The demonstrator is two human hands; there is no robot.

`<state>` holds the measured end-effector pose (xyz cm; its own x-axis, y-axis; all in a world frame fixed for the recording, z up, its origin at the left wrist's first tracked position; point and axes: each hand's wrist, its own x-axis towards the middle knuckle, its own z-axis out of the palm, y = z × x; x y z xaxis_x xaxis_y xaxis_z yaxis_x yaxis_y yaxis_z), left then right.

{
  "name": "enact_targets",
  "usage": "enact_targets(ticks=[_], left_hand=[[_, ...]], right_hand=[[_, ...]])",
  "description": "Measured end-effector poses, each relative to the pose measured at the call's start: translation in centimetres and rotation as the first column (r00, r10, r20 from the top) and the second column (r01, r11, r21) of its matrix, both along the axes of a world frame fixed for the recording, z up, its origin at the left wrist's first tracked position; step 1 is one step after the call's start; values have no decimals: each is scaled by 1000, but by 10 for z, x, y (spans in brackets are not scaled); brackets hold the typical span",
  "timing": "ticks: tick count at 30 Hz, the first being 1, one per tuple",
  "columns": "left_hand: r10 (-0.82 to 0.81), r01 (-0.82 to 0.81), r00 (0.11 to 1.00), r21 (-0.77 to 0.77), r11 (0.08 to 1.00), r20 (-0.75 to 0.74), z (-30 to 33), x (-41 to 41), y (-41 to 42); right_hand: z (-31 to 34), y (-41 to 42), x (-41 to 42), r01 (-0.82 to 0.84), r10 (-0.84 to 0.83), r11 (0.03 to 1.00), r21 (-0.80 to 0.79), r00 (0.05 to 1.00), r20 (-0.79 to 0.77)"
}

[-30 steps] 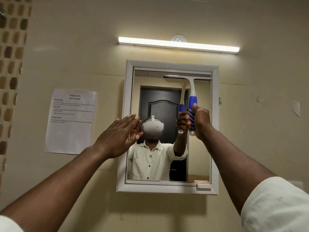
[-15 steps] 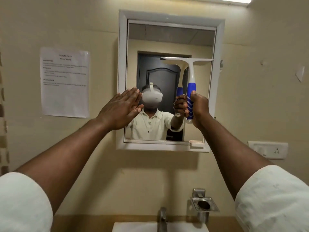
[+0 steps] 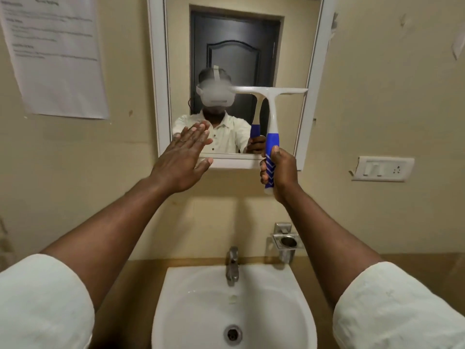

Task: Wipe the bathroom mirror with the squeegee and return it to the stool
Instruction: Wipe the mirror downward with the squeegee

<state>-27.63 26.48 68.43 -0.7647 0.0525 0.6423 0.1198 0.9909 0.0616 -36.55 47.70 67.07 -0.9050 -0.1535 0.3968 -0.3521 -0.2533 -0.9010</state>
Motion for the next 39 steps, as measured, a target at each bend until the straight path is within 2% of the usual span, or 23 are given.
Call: enact_targets(ticks=[11, 22, 31, 39], left_hand=[[35, -34, 988, -8, 999, 149, -77, 6, 3], [38, -42, 977, 11, 999, 212, -108, 17, 5], [49, -51, 985, 7, 999, 167, -98, 22, -2], [39, -38, 997, -14, 999, 66, -71, 21, -6]], right_hand=[[-96, 15, 11, 20, -26, 998, 59, 994, 106], [-126, 16, 30, 15, -30, 996, 86, 984, 173], [-123, 10, 34, 24, -33, 999, 48, 981, 190], [-110, 3, 36, 12, -11, 1000, -12, 994, 111]])
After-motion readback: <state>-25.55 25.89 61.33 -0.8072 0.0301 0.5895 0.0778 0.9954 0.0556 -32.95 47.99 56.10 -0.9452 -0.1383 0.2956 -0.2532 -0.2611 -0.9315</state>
